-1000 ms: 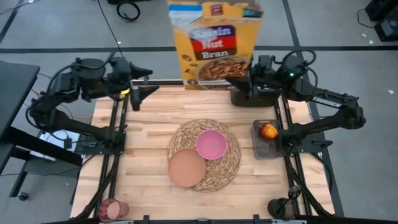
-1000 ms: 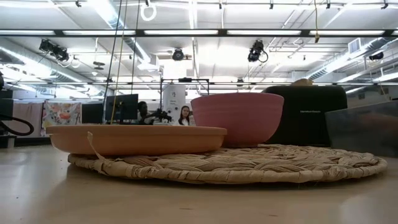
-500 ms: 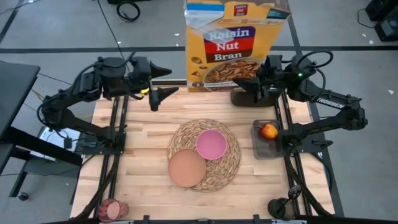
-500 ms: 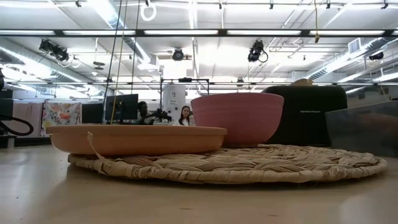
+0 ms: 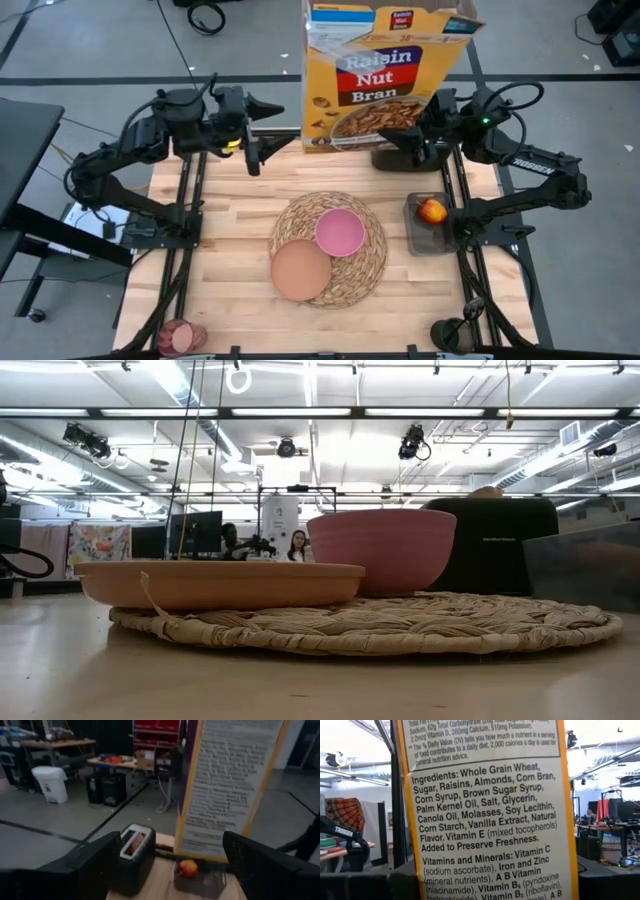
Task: Arrange a breakfast setting
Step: Pour the cereal from the yellow cereal box into the pink bowl
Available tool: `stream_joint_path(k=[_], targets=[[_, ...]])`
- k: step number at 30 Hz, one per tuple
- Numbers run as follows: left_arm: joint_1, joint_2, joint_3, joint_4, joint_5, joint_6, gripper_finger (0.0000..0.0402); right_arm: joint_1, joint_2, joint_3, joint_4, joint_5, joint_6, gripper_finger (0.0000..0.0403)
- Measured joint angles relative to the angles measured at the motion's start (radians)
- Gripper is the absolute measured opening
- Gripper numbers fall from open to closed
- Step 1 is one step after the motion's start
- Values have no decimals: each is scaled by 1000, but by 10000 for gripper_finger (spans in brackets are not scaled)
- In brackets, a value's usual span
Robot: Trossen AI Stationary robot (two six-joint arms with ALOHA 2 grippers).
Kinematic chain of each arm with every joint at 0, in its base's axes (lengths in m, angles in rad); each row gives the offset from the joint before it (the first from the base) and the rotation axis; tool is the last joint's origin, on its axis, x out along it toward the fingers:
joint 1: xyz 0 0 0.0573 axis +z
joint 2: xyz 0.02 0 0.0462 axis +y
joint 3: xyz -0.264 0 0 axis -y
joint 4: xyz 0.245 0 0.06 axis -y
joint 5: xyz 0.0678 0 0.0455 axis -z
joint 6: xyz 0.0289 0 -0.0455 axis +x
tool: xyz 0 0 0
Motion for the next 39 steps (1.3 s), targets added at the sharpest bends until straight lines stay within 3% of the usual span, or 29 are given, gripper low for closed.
stream_joint_path(k=[25, 39], targets=[[1, 44, 0, -1, 56, 10, 355, -3, 1, 2, -53, -13, -46, 224], [-1, 29, 0, 48, 189, -15, 355, -18, 13, -2, -112, -37, -77, 224]])
